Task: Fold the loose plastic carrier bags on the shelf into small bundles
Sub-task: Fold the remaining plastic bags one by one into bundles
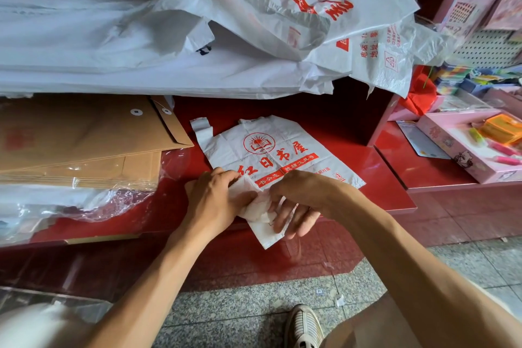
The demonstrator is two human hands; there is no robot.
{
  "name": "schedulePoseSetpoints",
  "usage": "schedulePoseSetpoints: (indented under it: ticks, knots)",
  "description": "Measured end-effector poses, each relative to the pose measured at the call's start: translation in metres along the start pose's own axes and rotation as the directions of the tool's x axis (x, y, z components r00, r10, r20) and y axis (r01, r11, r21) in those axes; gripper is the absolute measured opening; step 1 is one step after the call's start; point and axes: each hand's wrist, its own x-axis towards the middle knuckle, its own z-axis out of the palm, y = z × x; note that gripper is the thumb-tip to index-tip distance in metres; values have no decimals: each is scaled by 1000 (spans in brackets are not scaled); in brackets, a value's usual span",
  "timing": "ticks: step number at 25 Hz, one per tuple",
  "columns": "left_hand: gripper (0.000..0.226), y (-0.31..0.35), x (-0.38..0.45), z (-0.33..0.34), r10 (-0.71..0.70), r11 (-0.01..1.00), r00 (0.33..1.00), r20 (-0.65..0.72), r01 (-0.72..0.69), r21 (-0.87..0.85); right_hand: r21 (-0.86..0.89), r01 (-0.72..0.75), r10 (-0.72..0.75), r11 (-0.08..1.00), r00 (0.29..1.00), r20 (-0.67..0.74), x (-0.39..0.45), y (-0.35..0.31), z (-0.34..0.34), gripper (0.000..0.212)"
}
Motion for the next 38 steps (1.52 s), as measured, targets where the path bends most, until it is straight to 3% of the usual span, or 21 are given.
schedulePoseSetpoints:
  ticks: [2, 5, 8, 9, 12, 14, 16, 18, 20, 25, 29, 31, 33, 36, 38]
  knots:
    - [35, 2, 1, -4, -14, 999, 1000, -3, 14, -30, 69, -2, 6, 998, 998, -57, -3, 1, -4, 32]
    - [36, 10, -2, -8, -47, 993, 997, -65, 40, -107, 97, 10, 8, 995, 984, -180, 1, 4, -9, 56]
    - [18, 17, 0, -17, -238, 886, 959, -157, 148, -439, -157, 107, -169, 982, 868, -467, 13, 6, -10, 67]
    - [17, 20, -1, -24, -303, 816, 939, -164, 166, -554, -152, 200, -249, 968, 844, -475, 15, 2, -7, 64]
    - [31, 25, -9, -51, -337, 628, 936, -104, 141, -766, 284, 479, -391, 831, 865, -313, 13, -20, 14, 31]
    - [22, 17, -20, -82, -324, 599, 941, -103, 119, -792, 427, 570, -480, 702, 822, -307, 7, -43, 32, 8]
    - [9, -2, -41, -120, -346, 613, 926, -152, 101, -783, 478, 632, -544, 610, 773, -328, 3, -70, 54, 4]
    - [10, -28, -71, -156, -384, 655, 901, -200, 113, -747, 360, 719, -629, 595, 695, -349, -3, -99, 81, 8]
    - [12, -56, -109, -183, -436, 675, 862, -259, 123, -727, 312, 759, -714, 571, 647, -267, -11, -128, 117, 10]
    - [12, -137, -224, -209, -689, 625, 583, -431, 176, -761, 275, 708, -746, 650, 663, 55, -26, -193, 226, 4]
    - [27, -224, -289, -189, -759, 652, 440, -481, 519, -554, 188, 745, -767, 639, 635, 93, -17, -236, 295, 7]
    - [33, -262, -299, -192, -777, 607, 436, -455, 710, -357, 173, 728, -748, 664, 651, 132, -4, -260, 329, 11]
    - [54, -291, -294, -198, -784, 581, 489, -382, 795, -174, 74, 753, -754, 654, 642, 139, 13, -282, 362, 13]
    - [65, -310, -278, -201, -772, 595, 543, -330, 800, -75, -267, 875, -857, 403, 463, 225, 28, -303, 401, 20]
    - [60, -310, -274, -195, -767, 595, 539, -348, 800, -72, -354, 910, -874, 216, 342, 345, 28, -309, 422, 26]
